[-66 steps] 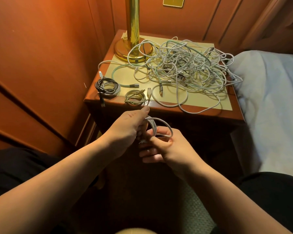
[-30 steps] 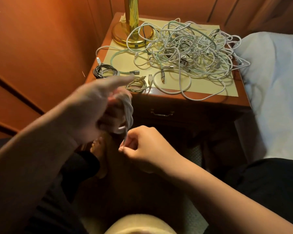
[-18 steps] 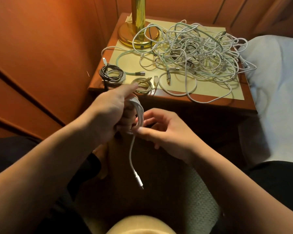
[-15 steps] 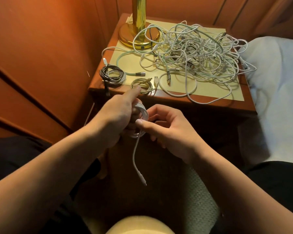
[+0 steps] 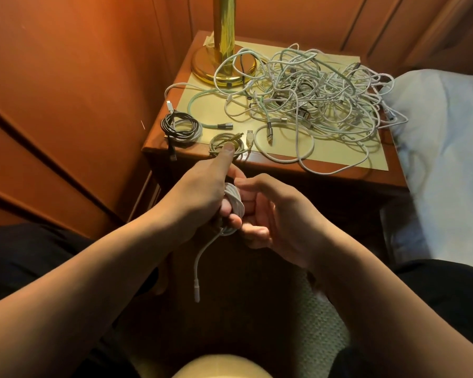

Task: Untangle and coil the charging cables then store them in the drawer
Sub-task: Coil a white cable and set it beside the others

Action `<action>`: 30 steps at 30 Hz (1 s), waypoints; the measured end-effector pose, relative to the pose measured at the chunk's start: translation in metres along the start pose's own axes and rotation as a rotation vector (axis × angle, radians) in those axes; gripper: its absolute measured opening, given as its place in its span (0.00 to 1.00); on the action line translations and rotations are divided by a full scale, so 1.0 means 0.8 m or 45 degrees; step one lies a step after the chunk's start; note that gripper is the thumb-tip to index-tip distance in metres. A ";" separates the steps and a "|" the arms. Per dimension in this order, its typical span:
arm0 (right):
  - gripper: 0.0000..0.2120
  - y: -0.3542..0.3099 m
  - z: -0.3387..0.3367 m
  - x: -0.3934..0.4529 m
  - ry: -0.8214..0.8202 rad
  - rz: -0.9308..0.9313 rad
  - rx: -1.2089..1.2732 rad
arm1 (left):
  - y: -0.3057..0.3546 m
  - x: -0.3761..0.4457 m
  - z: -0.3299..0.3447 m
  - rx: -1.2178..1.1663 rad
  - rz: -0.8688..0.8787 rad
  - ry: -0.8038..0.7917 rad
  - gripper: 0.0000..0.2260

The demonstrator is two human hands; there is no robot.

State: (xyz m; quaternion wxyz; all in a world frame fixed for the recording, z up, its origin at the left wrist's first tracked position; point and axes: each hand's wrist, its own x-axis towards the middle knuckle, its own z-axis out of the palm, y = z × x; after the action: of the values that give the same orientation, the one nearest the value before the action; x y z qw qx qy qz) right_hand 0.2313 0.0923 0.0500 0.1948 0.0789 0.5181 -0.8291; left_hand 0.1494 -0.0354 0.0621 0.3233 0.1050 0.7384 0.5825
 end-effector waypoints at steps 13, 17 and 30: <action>0.20 -0.011 -0.001 -0.010 0.559 -0.270 -0.070 | -0.003 0.012 -0.022 0.184 0.305 -0.064 0.21; 0.20 -0.027 -0.020 -0.021 0.604 -0.331 0.211 | 0.000 0.011 -0.038 0.402 0.279 -0.074 0.30; 0.25 -0.003 -0.021 -0.019 0.487 -0.136 0.732 | -0.015 0.001 -0.014 0.474 0.411 -0.177 0.07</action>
State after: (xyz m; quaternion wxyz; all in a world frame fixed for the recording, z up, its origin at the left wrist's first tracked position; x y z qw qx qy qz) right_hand 0.2431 0.1121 0.0497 0.0204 0.2574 0.2938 -0.9203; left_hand 0.1448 -0.0474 0.0524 0.2512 0.3191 0.7824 0.4720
